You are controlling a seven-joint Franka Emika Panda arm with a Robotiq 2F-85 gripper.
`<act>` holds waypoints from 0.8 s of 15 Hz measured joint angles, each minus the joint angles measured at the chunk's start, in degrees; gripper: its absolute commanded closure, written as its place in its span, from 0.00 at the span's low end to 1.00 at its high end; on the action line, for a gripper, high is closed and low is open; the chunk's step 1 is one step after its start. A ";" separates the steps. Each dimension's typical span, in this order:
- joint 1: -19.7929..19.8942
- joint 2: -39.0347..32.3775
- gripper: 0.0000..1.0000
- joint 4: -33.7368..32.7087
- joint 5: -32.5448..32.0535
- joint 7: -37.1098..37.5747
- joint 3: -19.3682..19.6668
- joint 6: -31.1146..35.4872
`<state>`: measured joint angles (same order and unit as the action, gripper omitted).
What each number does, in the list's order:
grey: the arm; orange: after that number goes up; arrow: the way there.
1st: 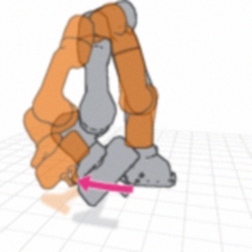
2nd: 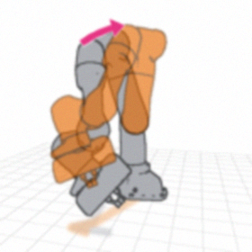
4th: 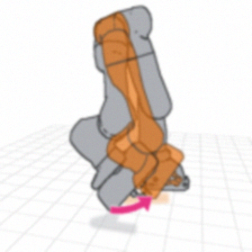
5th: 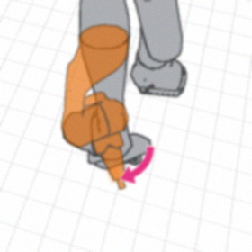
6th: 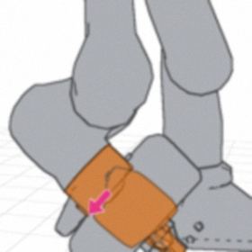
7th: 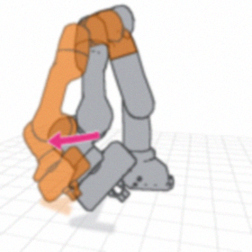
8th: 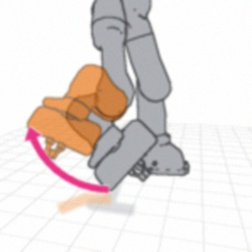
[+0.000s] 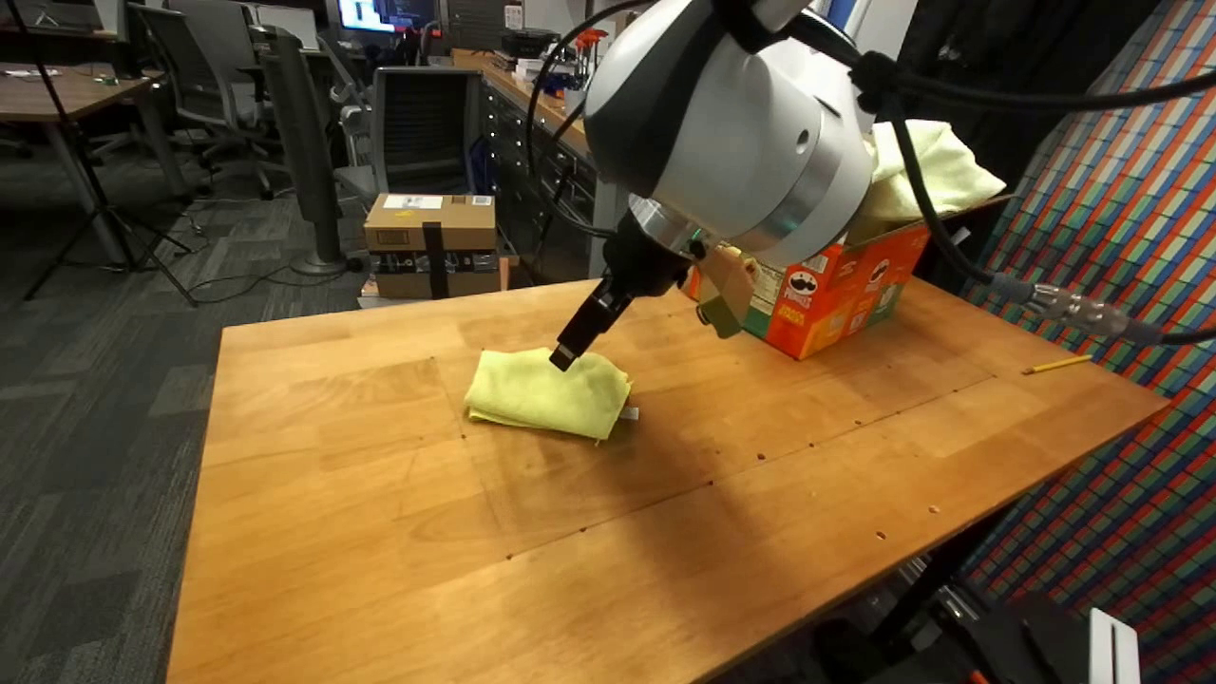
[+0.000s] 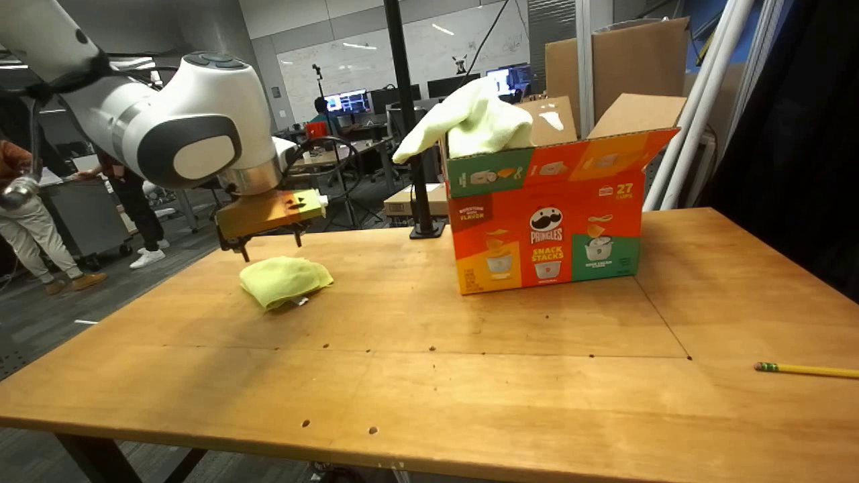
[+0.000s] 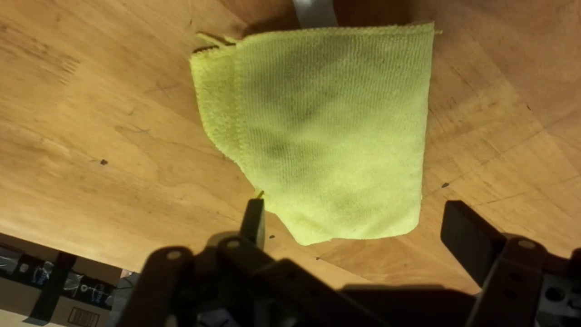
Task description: Put the bedsheets into the box
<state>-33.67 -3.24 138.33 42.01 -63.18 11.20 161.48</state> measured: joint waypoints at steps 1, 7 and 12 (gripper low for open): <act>0.24 -0.45 0.00 -0.02 1.50 -1.50 0.03 0.01; 1.91 -5.84 0.00 -1.09 9.37 -9.39 0.03 0.52; 2.28 -11.26 0.26 -3.41 11.46 -11.66 -0.29 2.11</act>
<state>-31.39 -14.50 134.91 53.47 -74.84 10.91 163.59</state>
